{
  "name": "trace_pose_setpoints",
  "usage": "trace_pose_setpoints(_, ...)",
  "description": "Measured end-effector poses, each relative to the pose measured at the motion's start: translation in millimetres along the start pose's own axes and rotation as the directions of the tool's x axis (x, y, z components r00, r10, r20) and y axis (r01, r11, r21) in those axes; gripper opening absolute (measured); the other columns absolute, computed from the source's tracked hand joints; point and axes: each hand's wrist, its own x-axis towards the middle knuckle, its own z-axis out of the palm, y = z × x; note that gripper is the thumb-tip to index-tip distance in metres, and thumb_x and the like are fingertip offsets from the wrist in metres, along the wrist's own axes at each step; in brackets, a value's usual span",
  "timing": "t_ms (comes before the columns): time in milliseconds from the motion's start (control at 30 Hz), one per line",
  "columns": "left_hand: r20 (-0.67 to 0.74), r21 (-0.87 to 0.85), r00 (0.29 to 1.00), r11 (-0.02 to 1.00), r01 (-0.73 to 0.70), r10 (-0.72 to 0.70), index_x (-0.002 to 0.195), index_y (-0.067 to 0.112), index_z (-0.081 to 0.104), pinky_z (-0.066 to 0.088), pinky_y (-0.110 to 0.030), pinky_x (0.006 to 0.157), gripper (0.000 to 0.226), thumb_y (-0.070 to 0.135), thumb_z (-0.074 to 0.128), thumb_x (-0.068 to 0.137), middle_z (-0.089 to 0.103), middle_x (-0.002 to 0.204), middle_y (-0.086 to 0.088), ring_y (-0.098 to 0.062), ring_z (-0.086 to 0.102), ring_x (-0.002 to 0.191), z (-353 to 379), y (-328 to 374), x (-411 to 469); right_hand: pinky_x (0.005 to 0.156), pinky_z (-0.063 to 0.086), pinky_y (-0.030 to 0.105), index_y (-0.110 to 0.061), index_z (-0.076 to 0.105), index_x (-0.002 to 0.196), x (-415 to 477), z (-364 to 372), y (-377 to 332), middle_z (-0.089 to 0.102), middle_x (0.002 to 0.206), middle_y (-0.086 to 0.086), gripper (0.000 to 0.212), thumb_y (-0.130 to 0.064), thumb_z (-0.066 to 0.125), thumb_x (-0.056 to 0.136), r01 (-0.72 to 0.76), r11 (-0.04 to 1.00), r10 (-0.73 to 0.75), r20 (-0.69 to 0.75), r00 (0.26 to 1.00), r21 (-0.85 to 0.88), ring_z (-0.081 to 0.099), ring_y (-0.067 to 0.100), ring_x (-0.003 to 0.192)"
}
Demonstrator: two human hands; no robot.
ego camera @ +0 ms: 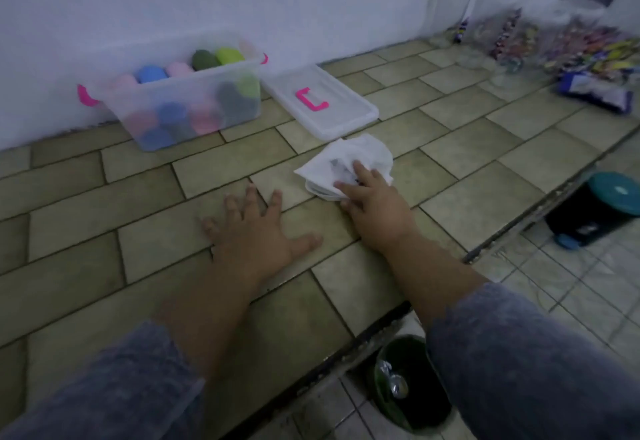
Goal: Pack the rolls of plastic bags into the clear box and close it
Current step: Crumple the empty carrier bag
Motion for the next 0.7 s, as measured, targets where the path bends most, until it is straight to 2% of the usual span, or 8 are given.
trace_pose_setpoints(200, 0.022, 0.010, 0.999, 1.000, -0.028, 0.028, 0.146, 0.039, 0.004, 0.011, -0.068, 0.105, 0.107, 0.095, 0.008, 0.055, -0.003, 0.159, -0.002, -0.034, 0.001, 0.144, -1.8, 25.2, -19.2, 0.107, 0.024, 0.019, -0.021, 0.060, 0.126, -17.8, -30.2, 22.1, 0.038, 0.149, -0.003, 0.032, -0.021, 0.051, 0.096, -0.042, 0.925, 0.098, -0.130, 0.987, 0.377, 0.035, 0.016, 0.136)
trace_pose_setpoints(300, -0.088, -0.023, 0.961, 0.964, -0.264, 0.261, 0.146, 0.036, 0.011, 0.013, -0.063, 0.107, 0.097, 0.089, 0.010, 0.065, 0.002, 0.159, -0.001, -0.030, 0.004, 0.144, 7.9, 91.5, -52.9, 0.106, 0.026, 0.017, -0.016, 0.057, 0.129, -47.3, -63.1, 56.1, 0.045, 0.144, 0.000, 0.035, -0.019, 0.052, 0.095, -0.026, 0.863, 0.223, -0.335, 0.916, 0.504, 0.043, 0.015, 0.131)
trace_pose_setpoints(367, -0.224, -0.021, 0.830, 0.849, -0.528, 0.511, 0.145, 0.032, 0.023, 0.010, -0.061, 0.107, 0.087, 0.082, 0.021, 0.074, 0.011, 0.158, -0.005, -0.029, 0.009, 0.143, 20.3, 146.9, -79.7, 0.106, 0.032, 0.020, -0.016, 0.055, 0.131, -70.2, -83.4, 90.6, 0.049, 0.142, 0.001, 0.038, -0.023, 0.054, 0.094, -0.037, 0.824, 0.370, -0.487, 0.791, 0.565, 0.046, 0.013, 0.128)
trace_pose_setpoints(433, -0.268, 0.122, 0.617, 0.662, -0.740, 0.740, 0.142, 0.026, 0.033, 0.005, -0.058, 0.107, 0.077, 0.070, 0.035, 0.078, 0.018, 0.156, -0.009, -0.031, 0.012, 0.143, 40.8, 194.4, -103.4, 0.102, 0.038, 0.021, -0.020, 0.053, 0.133, -97.0, -94.4, 131.3, 0.054, 0.138, 0.000, 0.041, -0.030, 0.053, 0.094, -0.076, 0.751, 0.562, -0.574, 0.596, 0.656, 0.050, 0.012, 0.125)
trace_pose_setpoints(500, -0.115, 0.293, 0.479, 0.491, -0.821, 0.870, 0.144, 0.023, 0.032, -0.009, -0.056, 0.109, 0.074, 0.060, 0.042, 0.081, 0.011, 0.158, -0.010, -0.032, 0.002, 0.144, 71.9, 225.1, -115.1, 0.096, 0.044, 0.019, -0.018, 0.055, 0.131, -127.4, -88.4, 172.1, 0.061, 0.128, -0.001, 0.039, -0.028, 0.054, 0.094, -0.056, 0.592, 0.761, -0.535, 0.366, 0.804, 0.056, 0.006, 0.114)
trace_pose_setpoints(567, 0.111, 0.436, 0.483, 0.395, -0.809, 0.868, 0.149, 0.019, 0.019, -0.031, -0.055, 0.100, 0.075, 0.055, 0.041, 0.087, -0.013, 0.157, -0.011, -0.035, -0.021, 0.139, 109.1, 239.7, -107.7, 0.080, 0.047, 0.010, -0.007, 0.063, 0.118, -161.3, -58.8, 209.6, 0.066, 0.109, 0.000, 0.030, -0.022, 0.054, 0.095, -0.042, 0.366, 0.917, -0.353, 0.185, 0.930, 0.059, 0.004, 0.094)
trace_pose_setpoints(633, 0.281, 0.557, 0.556, 0.339, -0.758, 0.782, 0.150, 0.015, 0.005, -0.040, -0.056, 0.089, 0.075, 0.053, 0.035, 0.093, -0.028, 0.150, -0.013, -0.037, -0.034, 0.132, 149.9, 243.6, -89.8, 0.063, 0.043, 0.016, -0.009, 0.059, 0.091, -194.9, -8.6, 239.1, 0.059, 0.082, -0.005, 0.015, -0.022, 0.053, 0.095, -0.199, 0.165, 0.979, -0.137, 0.149, 0.966, 0.055, 0.012, 0.079)
trace_pose_setpoints(700, 0.367, 0.660, 0.588, 0.244, -0.710, 0.721, 0.150, 0.009, 0.001, -0.038, -0.059, 0.087, 0.067, 0.043, 0.026, 0.098, -0.025, 0.151, -0.019, -0.041, -0.027, 0.136, 193.9, 244.3, -69.8, 0.060, 0.041, 0.026, -0.016, 0.057, 0.088, -224.2, 60.1, 258.8, 0.053, 0.073, -0.005, 0.011, -0.024, 0.052, 0.094, -0.534, 0.085, 0.977, 0.037, 0.212, 0.841, 0.056, 0.024, 0.079)
